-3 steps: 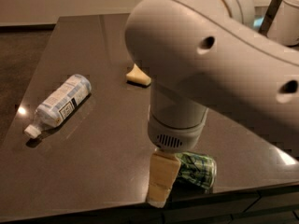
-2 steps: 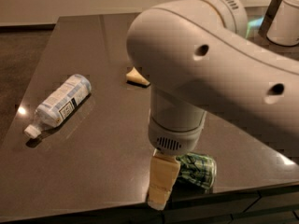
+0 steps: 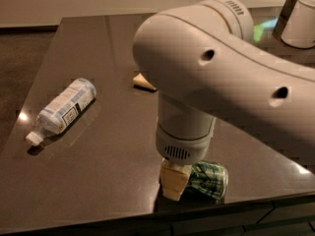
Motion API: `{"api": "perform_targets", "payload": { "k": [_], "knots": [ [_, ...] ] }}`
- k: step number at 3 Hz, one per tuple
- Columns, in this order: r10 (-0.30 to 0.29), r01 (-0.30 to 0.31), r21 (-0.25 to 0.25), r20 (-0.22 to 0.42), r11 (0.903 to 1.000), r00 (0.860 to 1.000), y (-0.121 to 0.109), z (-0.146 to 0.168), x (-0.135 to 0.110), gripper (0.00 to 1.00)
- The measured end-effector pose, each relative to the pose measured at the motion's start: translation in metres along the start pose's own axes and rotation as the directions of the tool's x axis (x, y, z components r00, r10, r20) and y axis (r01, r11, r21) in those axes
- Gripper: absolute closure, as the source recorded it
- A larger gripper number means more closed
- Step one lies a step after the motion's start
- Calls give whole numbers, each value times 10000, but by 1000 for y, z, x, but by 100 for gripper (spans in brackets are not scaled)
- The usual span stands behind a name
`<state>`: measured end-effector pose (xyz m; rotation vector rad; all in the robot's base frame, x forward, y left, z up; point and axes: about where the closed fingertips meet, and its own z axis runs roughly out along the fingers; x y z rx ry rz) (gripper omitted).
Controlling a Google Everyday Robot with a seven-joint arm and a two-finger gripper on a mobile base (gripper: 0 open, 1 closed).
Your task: Place green can upright
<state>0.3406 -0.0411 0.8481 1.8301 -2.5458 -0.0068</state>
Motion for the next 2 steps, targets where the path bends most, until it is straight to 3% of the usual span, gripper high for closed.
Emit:
{"api": "perform_targets", "payload": {
  "k": [1,2],
  "knots": [
    [-23,23,-34,-12,10000,10000,1,-1,1,59],
    [-154,159,-104,528,9998,9985,-1,-16,-2,83]
  ]
}}
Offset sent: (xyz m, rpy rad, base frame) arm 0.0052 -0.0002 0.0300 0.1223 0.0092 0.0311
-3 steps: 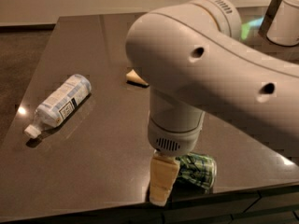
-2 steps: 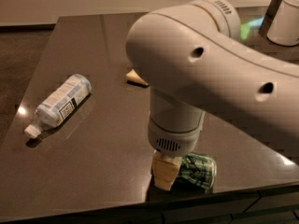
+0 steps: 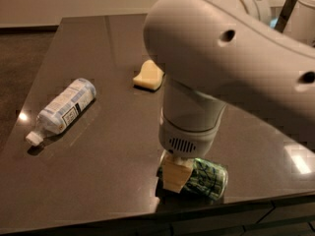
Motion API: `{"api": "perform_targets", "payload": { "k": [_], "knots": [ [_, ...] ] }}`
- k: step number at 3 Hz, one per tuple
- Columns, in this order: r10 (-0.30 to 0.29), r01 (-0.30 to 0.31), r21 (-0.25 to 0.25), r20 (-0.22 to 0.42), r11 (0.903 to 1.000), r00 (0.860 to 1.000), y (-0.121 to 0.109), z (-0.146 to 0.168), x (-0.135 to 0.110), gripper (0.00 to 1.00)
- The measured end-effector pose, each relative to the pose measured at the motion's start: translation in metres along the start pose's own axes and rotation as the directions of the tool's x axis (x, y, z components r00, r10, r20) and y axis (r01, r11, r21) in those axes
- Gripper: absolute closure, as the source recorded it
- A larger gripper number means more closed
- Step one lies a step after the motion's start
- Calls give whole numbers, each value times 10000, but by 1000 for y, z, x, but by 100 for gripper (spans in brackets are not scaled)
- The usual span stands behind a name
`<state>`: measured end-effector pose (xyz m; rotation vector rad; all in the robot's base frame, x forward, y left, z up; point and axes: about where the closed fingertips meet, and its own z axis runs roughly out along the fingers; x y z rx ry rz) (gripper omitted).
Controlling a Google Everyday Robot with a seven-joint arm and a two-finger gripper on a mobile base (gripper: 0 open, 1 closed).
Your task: Place green can upright
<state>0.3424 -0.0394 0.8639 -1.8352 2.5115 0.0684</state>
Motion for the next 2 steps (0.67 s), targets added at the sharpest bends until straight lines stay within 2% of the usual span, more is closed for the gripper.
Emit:
{"api": "perform_targets", "payload": {
  "k": [1,2],
  "knots": [
    [-153,126,213,1321,9997,9911,-13,-34,-6,100],
    [-463,278,642,3079,9976,9503,-30,-72,-14,100]
  ]
}}
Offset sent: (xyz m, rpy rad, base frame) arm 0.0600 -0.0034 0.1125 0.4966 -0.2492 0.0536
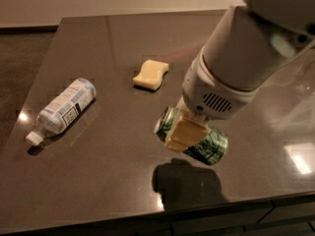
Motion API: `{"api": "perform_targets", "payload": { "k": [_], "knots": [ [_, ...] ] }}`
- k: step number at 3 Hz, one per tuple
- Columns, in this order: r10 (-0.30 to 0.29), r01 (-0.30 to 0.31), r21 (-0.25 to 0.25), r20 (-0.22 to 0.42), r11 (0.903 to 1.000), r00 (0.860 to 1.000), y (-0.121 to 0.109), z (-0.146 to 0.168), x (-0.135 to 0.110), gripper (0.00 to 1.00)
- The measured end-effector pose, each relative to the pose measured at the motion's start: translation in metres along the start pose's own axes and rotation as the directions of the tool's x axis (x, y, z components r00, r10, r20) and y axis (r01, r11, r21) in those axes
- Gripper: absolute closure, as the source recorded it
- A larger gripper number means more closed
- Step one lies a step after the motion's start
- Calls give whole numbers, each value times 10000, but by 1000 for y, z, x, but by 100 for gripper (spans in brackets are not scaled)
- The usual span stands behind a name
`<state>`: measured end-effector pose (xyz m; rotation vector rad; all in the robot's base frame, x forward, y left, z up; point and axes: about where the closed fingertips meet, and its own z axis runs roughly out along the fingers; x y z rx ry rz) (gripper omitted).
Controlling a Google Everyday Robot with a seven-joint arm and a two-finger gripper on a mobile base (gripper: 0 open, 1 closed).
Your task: Place green can upright
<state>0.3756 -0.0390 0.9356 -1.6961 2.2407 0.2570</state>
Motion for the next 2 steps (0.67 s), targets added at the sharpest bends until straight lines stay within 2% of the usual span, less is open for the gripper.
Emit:
{"api": "perform_targets", "payload": {
  "k": [1,2],
  "knots": [
    [-302,247,342,1709,9991,9848,-19,-23,-13,100],
    [-368,192,572,3259,9982,9447,-36,-37,-16,100]
  ]
}}
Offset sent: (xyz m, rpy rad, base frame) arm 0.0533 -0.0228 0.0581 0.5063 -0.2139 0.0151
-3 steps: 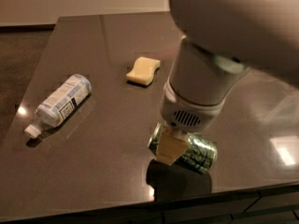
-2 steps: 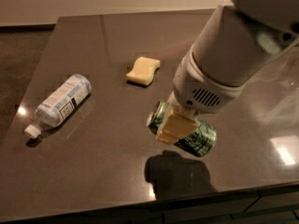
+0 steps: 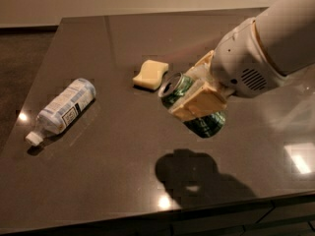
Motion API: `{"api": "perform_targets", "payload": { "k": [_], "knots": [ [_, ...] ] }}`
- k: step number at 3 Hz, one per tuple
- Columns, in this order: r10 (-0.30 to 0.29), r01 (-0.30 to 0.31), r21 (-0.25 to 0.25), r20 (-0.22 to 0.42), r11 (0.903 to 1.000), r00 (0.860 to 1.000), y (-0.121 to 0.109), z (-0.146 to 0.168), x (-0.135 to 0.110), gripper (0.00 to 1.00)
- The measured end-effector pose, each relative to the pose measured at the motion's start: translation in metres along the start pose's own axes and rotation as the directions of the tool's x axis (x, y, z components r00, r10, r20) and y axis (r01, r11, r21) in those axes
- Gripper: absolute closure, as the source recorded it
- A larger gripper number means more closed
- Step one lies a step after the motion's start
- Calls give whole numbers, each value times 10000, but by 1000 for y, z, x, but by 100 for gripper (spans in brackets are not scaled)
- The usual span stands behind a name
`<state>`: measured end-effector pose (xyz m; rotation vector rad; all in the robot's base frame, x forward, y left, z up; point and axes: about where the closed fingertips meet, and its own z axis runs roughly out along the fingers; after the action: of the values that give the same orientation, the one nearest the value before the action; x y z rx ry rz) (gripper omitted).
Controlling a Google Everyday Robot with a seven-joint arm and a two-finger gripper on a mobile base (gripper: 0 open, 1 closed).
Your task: Place green can upright
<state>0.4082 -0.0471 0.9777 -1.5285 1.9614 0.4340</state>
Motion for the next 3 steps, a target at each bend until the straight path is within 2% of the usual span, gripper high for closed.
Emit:
{"api": "perform_targets", "payload": {
  "k": [1,2,3],
  "knots": [
    [80,-107,168,1499,9998,9887,-12,-6,-3,100],
    [-19,-4,112,1981,9999,9802,-8,-10,-14,100],
    [-22,-1,119,1945,9999,9809,-8,-10,-14,100]
  ]
}}
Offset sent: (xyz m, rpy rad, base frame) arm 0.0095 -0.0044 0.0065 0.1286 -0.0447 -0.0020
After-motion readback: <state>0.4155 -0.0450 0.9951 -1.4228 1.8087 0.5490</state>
